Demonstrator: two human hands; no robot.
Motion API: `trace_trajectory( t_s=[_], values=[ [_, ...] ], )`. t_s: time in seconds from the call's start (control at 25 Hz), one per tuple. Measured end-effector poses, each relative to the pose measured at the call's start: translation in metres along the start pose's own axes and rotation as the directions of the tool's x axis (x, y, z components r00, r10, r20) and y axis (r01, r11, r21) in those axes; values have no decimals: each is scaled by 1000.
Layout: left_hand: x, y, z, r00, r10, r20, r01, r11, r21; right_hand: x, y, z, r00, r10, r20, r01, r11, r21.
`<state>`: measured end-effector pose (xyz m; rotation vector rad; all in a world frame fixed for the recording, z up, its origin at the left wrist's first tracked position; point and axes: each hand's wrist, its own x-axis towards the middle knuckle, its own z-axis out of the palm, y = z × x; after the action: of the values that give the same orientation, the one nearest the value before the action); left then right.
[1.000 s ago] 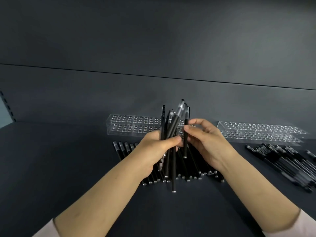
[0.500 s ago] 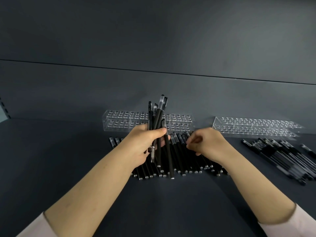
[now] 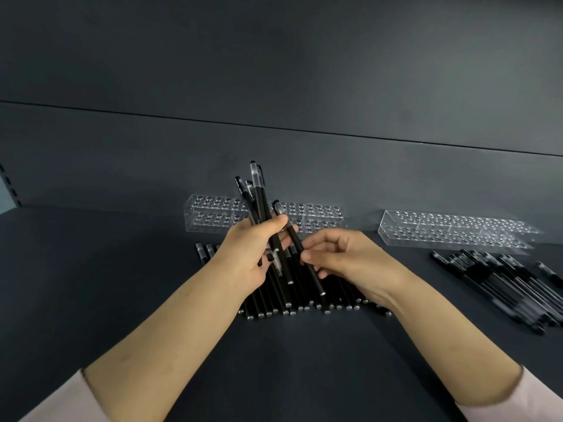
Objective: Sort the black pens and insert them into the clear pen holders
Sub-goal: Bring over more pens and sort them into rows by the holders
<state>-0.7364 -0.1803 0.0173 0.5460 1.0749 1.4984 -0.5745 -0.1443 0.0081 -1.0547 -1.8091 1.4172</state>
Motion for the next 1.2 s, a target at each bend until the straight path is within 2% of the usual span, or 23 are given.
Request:
trace_trajectory(
  t_s=[0.08,0.16,0.24,0.32,0.44,0.52,0.84,1.04,1.2],
  values=[
    [-1,0,1,1000,1,3,-1,1000,24,0,-1,0,1000,-6,-4,6,1000,5],
    [1,0,0,1000,18,1,-18,1000,14,-2,-6,-5,997,-24,-68,22,1000,-22],
    [3,1,-2,999,33,11,-34,999,24,-6,-10,-19,986,-32,-166,10,991,-132],
    [5,2,-3,999,35,14,-35,999,35,-9,-10,-35,975,5,-223,-65,963,-263],
    [4,3,-4,1000,14,25,-16,998,65,-10,-5,-44,974,107,-200,-177,912,-371],
    [2,4,-4,1000,-11,26,7,992,124,-10,-3,-41,977,134,-164,-193,887,-420],
    [0,4,-3,999,-10,40,4,990,144,-7,1,-38,972,129,-196,-216,818,-534],
    [-2,4,-1,1000,-3,13,-1,951,309,-8,2,-37,975,98,-200,-196,801,-566],
    [2,1,-2,999,8,51,-19,976,218,-7,3,-37,975,86,-205,-189,808,-558]
  ],
)
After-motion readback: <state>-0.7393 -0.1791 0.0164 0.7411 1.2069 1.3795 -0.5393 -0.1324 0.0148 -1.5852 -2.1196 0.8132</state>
